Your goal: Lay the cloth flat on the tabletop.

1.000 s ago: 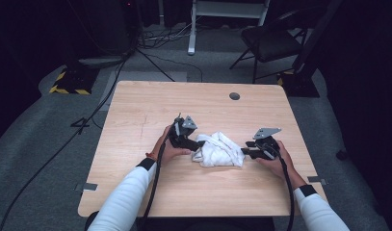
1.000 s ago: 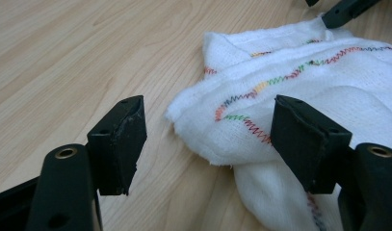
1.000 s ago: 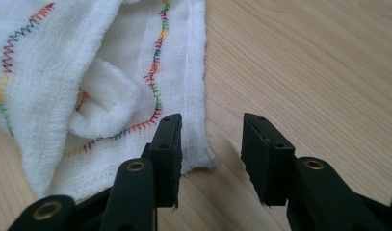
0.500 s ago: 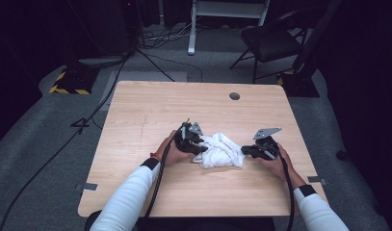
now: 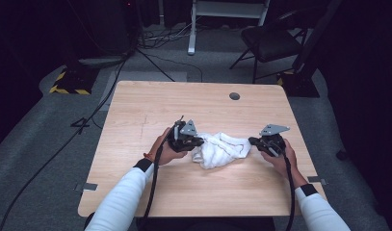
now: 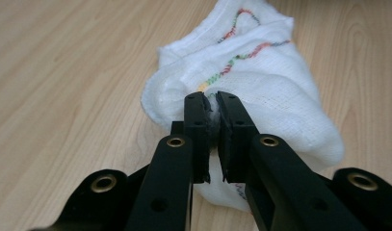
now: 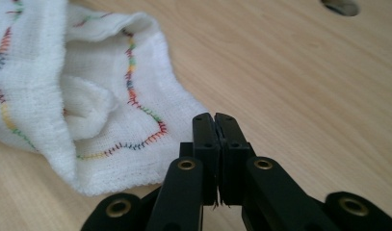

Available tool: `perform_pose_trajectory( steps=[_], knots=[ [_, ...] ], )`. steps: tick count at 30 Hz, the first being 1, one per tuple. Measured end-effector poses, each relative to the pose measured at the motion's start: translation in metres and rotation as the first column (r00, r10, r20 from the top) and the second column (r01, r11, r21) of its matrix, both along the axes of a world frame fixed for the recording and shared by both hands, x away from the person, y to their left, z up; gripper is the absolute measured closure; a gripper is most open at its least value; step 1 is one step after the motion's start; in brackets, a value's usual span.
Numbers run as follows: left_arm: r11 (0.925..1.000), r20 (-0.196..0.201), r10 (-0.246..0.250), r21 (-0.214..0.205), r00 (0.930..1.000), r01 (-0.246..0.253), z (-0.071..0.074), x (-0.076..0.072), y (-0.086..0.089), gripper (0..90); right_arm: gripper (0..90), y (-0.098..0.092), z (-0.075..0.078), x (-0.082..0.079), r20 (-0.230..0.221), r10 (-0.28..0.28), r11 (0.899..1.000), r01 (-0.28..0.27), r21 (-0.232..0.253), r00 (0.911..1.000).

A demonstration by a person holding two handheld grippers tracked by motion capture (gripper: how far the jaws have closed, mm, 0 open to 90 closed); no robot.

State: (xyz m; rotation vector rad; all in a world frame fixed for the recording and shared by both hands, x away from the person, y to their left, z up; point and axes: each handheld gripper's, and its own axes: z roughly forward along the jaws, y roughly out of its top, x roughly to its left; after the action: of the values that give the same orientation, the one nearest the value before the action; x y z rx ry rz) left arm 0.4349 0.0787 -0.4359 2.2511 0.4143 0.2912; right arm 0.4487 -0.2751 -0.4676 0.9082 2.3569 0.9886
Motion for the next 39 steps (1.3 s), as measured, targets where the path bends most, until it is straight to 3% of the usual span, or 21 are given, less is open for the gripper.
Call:
perform_pose_trajectory(
  steps=[1, 5, 7, 9, 10, 12, 14, 16, 18, 22, 24, 27, 28, 30, 31, 33, 34, 35, 36, 37, 39],
  knots=[
    [1.0, 0.0, 0.0, 0.0, 1.0, 0.0, 0.0, 0.0, 0.0, 83.6, 88.3, 0.0, 0.0, 0.0, 0.0, 0.0, 1.0, 0.0, 0.0, 1.0],
    [0.9995, 0.06, 0.006, -0.032, 0.9982, -0.004, 0.014, -0.012, 0.007, 83.6, 88.4, -0.003, 0.008, 0.002, 0.04, -0.042, 0.999, 0.041, 0.022, 0.9983],
    [0.9986, 0.064, -0.005, -0.053, 0.998, 0.008, 0.019, -0.018, 0.011, 83.6, 88.4, -0.004, 0.009, 0.003, 0.035, -0.058, 0.998, 0.057, 0.028, 0.9977],
    [0.9968, 0.064, -0.055, -0.054, 0.9965, 0.058, 0.02, -0.034, 0.011, 83.6, 88.3, -0.007, 0.008, 0.004, 0.019, -0.07, 0.997, 0.07, 0.019, 0.9973],
    [0.9968, 0.064, -0.055, -0.054, 0.9965, 0.058, 0.02, -0.034, 0.011, 83.6, 88.3, -0.007, 0.008, 0.004, 0.019, -0.07, 0.997, 0.07, 0.019, 0.9973],
    [0.9941, 0.067, -0.103, -0.028, 0.9924, 0.105, 0.018, -0.048, 0.009, 83.5, 88.3, -0.008, 0.006, 0.004, 0.009, -0.078, 0.997, 0.078, 0.012, 0.9969],
    [0.9882, 0.052, -0.152, -0.012, 0.987, 0.153, 0.013, -0.067, 0.005, 83.3, 88.3, -0.01, 0.002, 0.005, -0.012, -0.089, 0.996, 0.089, 0.001, 0.996],
    [0.9864, 0.048, -0.164, -0.002, 0.9853, 0.164, 0.011, -0.073, 0.004, 83.1, 88.3, -0.01, 0.001, 0.006, -0.017, -0.089, 0.996, 0.089, -0.003, 0.9959],
    [0.9822, 0.02, -0.188, 0.001, 0.982, 0.188, 0.001, -0.085, -0.002, 82.8, 88.1, -0.009, -0.002, 0.006, -0.033, -0.088, 0.996, 0.087, -0.021, 0.9956],
    [0.9771, -0.014, -0.212, 0.019, 0.9772, 0.212, -0.011, -0.095, -0.01, 82.5, 87.9, -0.008, -0.006, 0.007, -0.053, -0.086, 0.996, 0.084, -0.033, 0.9949],
    [0.9678, -0.056, -0.246, 0.038, 0.9676, 0.249, -0.019, -0.099, -0.018, 81.4, 87.8, -0.009, -0.006, 0.007, -0.053, -0.086, 0.996, 0.085, -0.031, 0.9948],
    [0.9571, -0.08, -0.276, 0.067, 0.9577, 0.282, -0.028, -0.105, -0.027, 76.3, 86.8, -0.01, -0.006, 0.005, -0.053, -0.088, 0.996, 0.087, -0.021, 0.9947],
    [0.9582, -0.088, -0.267, 0.081, 0.9595, 0.275, -0.029, -0.106, -0.029, 67.4, 84.9, -0.01, -0.006, 0.004, -0.053, -0.085, 0.996, 0.084, -0.017, 0.995],
    [0.9577, -0.094, -0.27, 0.076, 0.9582, 0.278, -0.028, -0.105, -0.029, 64.6, 82.5, -0.01, -0.005, 0.003, -0.049, -0.085, 0.996, 0.084, -0.016, 0.9952],
    [0.9609, -0.089, -0.263, 0.066, 0.9607, 0.269, -0.026, -0.104, -0.027, 61.4, 77.7, -0.011, -0.004, 0.002, -0.041, -0.092, 0.996, 0.092, -0.012, 0.9949],
    [0.9737, -0.09, -0.218, 0.045, 0.9717, 0.223, -0.022, -0.102, -0.023, 47.0, 74.0, -0.01, 0.002, -0.003, -0.019, -0.078, 0.997, 0.078, 0.008, 0.9968],
    [0.9836, -0.077, -0.179, 0.004, 0.9808, 0.18, -0.016, -0.101, -0.016, 42.5, 70.8, -0.009, 0.005, -0.006, -0.009, -0.074, 0.997, 0.074, 0.014, 0.9972],
    [0.9836, -0.077, -0.179, 0.004, 0.9808, 0.18, -0.016, -0.101, -0.016, 36.1, 70.8, -0.009, 0.005, -0.006, -0.009, -0.074, 0.997, 0.074, 0.014, 0.9972],
    [0.9863, -0.07, -0.165, -0.016, 0.9838, 0.165, -0.013, -0.101, -0.012, 36.1, 68.0, -0.008, 0.008, -0.009, 0.0, -0.065, 0.998, 0.065, 0.021, 0.9979],
    [0.9911, -0.043, -0.127, -0.046, 0.991, 0.125, -0.008, -0.104, -0.004, 30.8, 66.1, -0.004, 0.013, -0.015, 0.014, -0.033, 0.999, 0.033, 0.032, 0.9993],
    [0.9924, -0.037, -0.112, -0.055, 0.993, 0.11, -0.005, -0.106, -0.001, 27.7, 64.8, -0.001, 0.016, -0.018, 0.021, -0.019, 0.999, 0.018, 0.034, 0.9996]
  ],
)
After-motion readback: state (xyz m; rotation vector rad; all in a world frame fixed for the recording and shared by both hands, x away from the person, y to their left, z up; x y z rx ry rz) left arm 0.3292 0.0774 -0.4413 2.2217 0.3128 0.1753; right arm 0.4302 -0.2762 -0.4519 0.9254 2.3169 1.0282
